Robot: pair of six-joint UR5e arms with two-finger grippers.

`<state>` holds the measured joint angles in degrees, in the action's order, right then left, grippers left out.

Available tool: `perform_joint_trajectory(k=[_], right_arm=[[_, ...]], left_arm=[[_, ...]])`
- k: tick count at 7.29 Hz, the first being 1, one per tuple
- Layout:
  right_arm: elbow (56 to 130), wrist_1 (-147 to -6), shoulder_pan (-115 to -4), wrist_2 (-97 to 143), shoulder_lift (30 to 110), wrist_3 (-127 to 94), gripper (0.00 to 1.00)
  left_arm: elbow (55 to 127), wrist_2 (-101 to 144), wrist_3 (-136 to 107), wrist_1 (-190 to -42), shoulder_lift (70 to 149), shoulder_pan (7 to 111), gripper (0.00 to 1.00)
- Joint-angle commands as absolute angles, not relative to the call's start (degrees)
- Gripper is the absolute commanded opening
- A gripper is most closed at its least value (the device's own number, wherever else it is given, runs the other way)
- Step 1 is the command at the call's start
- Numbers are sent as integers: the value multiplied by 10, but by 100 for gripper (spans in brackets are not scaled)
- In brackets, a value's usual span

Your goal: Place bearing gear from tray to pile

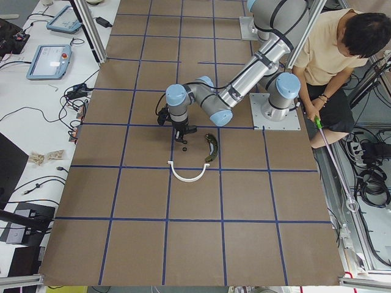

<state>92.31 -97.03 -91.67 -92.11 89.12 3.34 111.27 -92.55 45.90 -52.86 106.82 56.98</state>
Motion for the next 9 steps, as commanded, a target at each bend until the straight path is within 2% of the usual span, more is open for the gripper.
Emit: perform_joint_trajectory(k=[1, 4, 5, 6, 9], right_arm=[[924, -970, -917, -921, 891, 33, 100], [925, -970, -917, -921, 891, 34, 100], [925, -971, -917, -921, 891, 33, 100], [925, -971, -917, -921, 891, 34, 100], [925, -971, -917, -921, 890, 34, 100]], left_arm=[[1068, -897, 381, -617, 1019, 654, 91], [837, -900, 82, -952, 979, 826, 93], [806, -907, -9, -965, 970, 893, 100], [810, -936, -33, -959, 954, 939, 100], [837, -931, -15, -956, 909, 936, 100]])
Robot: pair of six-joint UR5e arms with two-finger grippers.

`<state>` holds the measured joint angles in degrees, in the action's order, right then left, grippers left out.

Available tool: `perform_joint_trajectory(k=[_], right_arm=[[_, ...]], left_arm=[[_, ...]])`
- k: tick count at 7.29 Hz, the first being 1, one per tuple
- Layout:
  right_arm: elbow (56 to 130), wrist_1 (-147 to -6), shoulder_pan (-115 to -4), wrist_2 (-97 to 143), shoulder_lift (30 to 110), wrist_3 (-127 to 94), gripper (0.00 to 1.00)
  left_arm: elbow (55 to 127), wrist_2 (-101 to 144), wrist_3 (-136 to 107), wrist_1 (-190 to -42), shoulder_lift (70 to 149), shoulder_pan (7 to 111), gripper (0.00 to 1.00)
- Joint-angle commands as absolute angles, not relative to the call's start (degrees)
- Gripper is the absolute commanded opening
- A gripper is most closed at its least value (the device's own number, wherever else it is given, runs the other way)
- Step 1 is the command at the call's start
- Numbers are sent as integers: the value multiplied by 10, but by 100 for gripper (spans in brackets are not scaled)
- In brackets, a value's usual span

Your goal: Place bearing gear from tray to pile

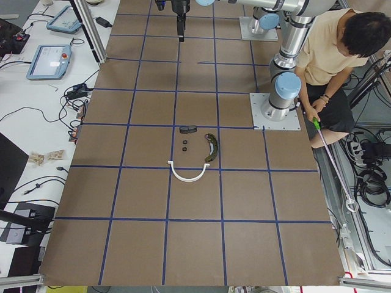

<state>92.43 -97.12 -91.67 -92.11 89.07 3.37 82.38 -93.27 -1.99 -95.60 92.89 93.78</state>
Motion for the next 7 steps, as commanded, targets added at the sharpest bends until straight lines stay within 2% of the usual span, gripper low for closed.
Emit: perform_joint_trajectory(k=[1, 3, 7], right_arm=[[925, -971, -917, -921, 890, 34, 100], [924, -971, -917, -921, 890, 34, 100], [924, -971, -917, -921, 890, 33, 100]], left_arm=[[852, -929, 20, -940, 895, 919, 100], [860, -896, 36, -928, 884, 867, 100], [891, -898, 24, -924, 867, 869, 100]])
